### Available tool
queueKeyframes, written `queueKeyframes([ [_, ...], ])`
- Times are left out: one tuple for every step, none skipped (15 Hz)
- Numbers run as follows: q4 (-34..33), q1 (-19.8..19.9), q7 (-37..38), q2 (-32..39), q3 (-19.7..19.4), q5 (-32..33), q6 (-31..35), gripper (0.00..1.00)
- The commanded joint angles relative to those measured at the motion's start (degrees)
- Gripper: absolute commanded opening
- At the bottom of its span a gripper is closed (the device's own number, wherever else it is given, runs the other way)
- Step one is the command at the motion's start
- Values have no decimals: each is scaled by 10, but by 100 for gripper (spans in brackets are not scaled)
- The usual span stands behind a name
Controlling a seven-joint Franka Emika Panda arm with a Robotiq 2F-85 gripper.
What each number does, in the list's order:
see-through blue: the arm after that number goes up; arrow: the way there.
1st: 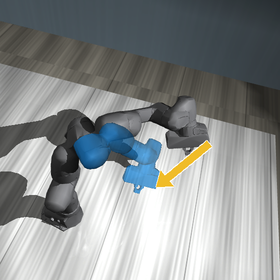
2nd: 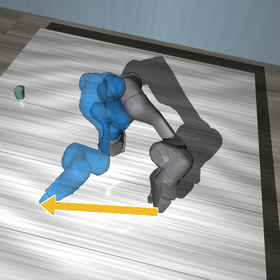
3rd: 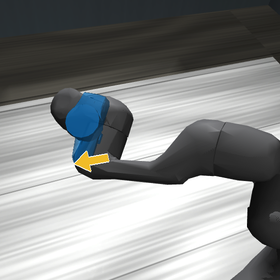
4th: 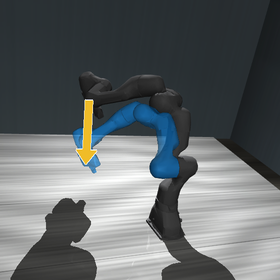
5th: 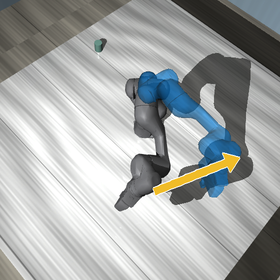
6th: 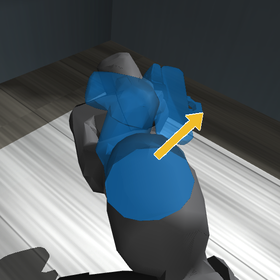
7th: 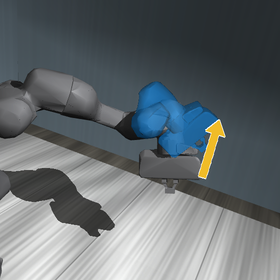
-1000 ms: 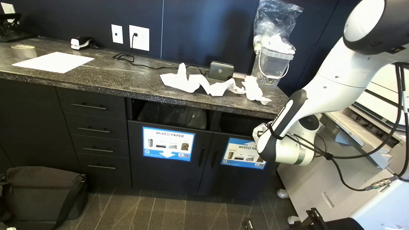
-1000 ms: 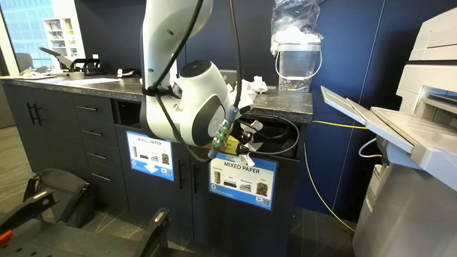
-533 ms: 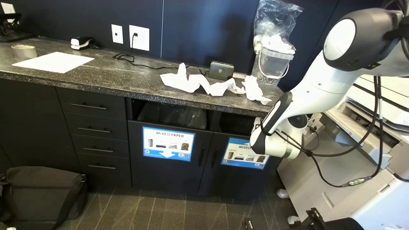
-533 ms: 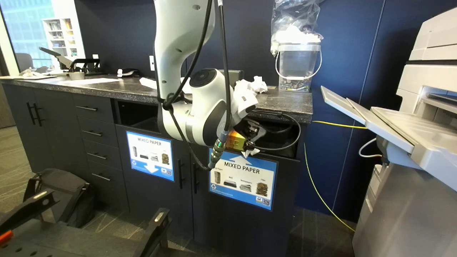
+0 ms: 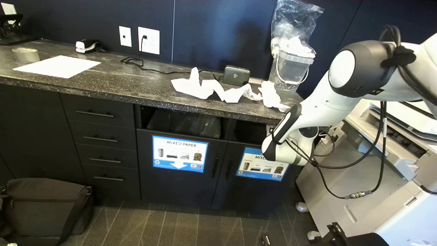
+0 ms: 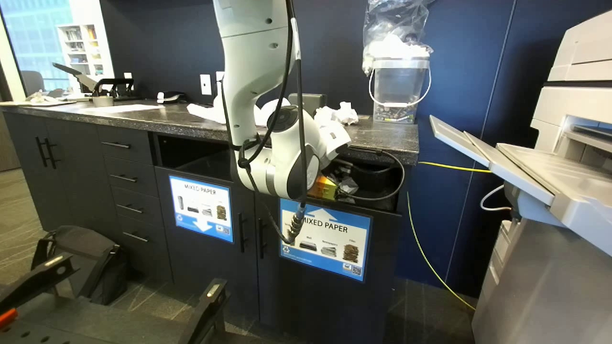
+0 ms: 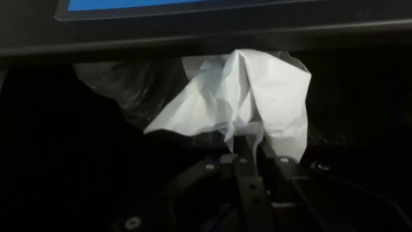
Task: Put the first piece of paper from the right in the right bin
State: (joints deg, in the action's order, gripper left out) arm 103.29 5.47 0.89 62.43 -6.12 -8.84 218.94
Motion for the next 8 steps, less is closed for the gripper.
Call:
queueKeyframes([
  [-75, -2, 3, 47, -5, -22, 5, 12],
  [-82, -2, 4, 54, -4, -23, 7, 12],
  [-92, -3, 4, 62, -4, -27, 4, 12],
  [-103, -3, 3, 71, -4, -29, 3, 12],
  [-114, -2, 4, 77, -3, -29, 1, 12],
  [-125, -2, 4, 84, -3, -30, 1, 12],
  [-137, -1, 4, 93, -3, -31, 0, 12],
  [-145, -1, 4, 98, -2, -31, 1, 12],
])
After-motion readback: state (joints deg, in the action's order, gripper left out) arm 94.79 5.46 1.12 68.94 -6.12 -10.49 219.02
